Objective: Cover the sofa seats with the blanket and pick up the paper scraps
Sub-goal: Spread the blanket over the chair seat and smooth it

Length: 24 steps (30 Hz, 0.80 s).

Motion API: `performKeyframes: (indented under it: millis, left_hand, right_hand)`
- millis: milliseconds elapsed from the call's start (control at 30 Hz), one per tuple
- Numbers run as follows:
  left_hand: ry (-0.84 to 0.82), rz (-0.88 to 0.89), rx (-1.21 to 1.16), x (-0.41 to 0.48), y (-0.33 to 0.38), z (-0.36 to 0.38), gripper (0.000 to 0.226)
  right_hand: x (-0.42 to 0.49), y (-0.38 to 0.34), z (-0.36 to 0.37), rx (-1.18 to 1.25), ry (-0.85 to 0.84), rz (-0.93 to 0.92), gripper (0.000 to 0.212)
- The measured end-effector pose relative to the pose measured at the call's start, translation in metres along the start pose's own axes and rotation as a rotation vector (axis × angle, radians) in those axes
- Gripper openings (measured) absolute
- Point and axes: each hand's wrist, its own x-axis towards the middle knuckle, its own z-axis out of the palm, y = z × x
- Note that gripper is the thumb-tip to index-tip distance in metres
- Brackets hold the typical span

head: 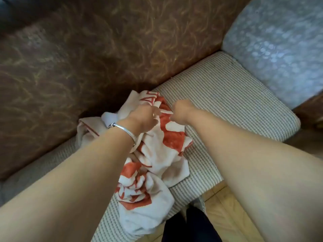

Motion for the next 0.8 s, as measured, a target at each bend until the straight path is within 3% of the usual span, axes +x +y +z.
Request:
performKeyframes:
  millis: [300, 500, 567, 633, 700, 800]
  left_hand:
    - [-0.038, 0.054, 0.031, 0.039, -0.002, 0.054, 0.033]
    - [-0.18, 0.025, 0.244, 0.063, -0.011, 0.073, 0.07]
    - [-0.201, -0.012, 0.316, 0.066, -0.014, 0.075, 0.075]
    - [-0.228, -0.075, 0.355, 0.068, -0.02, 0.073, 0.076]
    - [-0.26, -0.132, 0.346, 0.067, -0.024, 0.069, 0.078]
    - [-0.231, -0.178, 0.287, 0.068, -0.029, 0.064, 0.07]
  right_hand:
    - [0.024, 0.027, 0.057, 0.069, -0.133, 0.189, 0.04]
    - [0.033, 0.038, 0.07, 0.46, -0.17, 0.287, 0.05]
    - [0.041, 0.037, 0.081, 0.581, -0.165, 0.331, 0.043]
    - [0.046, 0.039, 0.088, 0.624, -0.067, 0.362, 0.012]
    - [0.046, 0.042, 0.086, 0.563, 0.114, 0.404, 0.005]
    - [0.045, 0.045, 0.072, 0.395, 0.365, 0.407, 0.025]
